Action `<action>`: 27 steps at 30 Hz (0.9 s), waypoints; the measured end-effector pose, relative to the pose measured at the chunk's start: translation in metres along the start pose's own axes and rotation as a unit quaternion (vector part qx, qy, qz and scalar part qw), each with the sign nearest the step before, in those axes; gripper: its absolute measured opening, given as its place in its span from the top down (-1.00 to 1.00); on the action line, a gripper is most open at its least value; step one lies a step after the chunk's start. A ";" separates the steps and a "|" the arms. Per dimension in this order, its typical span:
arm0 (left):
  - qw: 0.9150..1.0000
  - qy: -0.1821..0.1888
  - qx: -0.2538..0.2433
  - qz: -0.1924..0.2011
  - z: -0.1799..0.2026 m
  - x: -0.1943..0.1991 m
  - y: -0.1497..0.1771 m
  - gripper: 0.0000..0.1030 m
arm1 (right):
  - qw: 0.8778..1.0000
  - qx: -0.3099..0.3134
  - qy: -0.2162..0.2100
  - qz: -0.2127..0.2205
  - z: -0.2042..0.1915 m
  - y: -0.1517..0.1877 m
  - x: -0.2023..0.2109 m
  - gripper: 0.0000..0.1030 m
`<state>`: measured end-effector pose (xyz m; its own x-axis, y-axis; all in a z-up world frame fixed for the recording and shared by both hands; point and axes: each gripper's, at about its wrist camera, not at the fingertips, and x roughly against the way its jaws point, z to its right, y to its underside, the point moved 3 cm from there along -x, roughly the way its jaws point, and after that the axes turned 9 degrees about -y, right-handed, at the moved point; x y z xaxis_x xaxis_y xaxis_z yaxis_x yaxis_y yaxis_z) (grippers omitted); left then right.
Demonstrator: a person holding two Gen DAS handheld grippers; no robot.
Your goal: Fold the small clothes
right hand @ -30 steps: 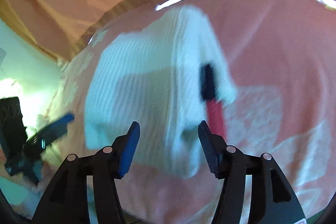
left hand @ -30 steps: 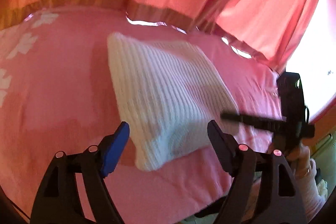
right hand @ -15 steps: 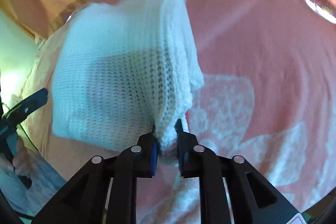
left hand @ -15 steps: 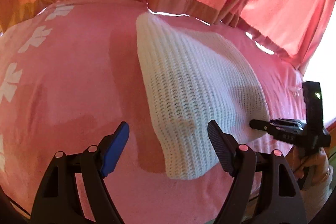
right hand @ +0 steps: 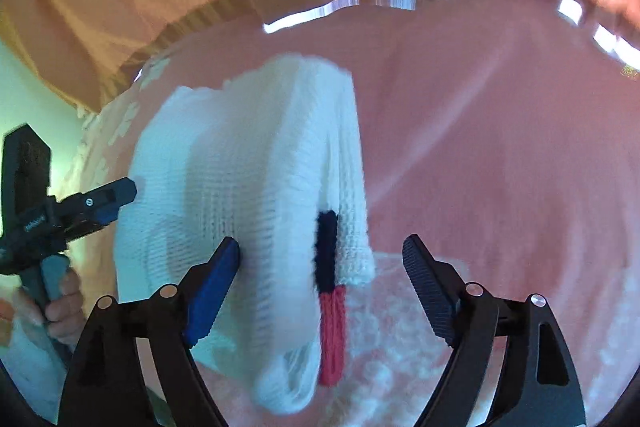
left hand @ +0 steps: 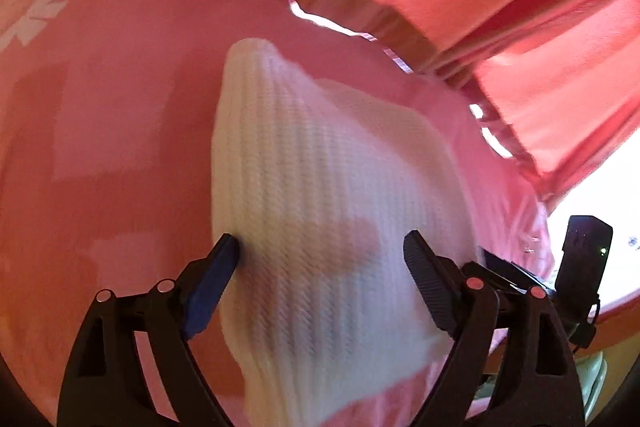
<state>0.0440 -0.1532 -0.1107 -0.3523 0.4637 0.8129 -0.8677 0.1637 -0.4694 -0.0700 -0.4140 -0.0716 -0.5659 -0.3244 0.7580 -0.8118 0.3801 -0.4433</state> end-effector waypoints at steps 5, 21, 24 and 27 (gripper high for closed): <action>0.997 0.036 0.038 -0.064 -0.017 -0.036 -0.004 -0.65 | 0.996 -0.042 -0.072 -0.042 0.016 0.001 -0.039 -0.62; 0.998 0.058 -0.028 -0.004 0.025 -0.031 -0.009 -0.13 | 0.998 -0.041 -0.038 0.041 0.013 0.017 0.011 0.17; 0.999 0.025 -0.034 0.033 0.024 -0.035 0.005 -0.27 | 0.996 -0.068 -0.035 0.045 0.027 0.029 -0.001 -0.13; 0.998 0.014 -0.052 0.041 0.032 -0.021 0.011 -0.32 | 0.997 -0.053 -0.037 0.051 0.024 0.038 0.008 -0.26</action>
<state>0.0309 -0.1894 -0.1217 -0.4104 0.5025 0.7610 -0.7944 0.2128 -0.5689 -0.1089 -0.4232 -0.0938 -0.6573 -0.3405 0.6724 -0.7317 0.5020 -0.4611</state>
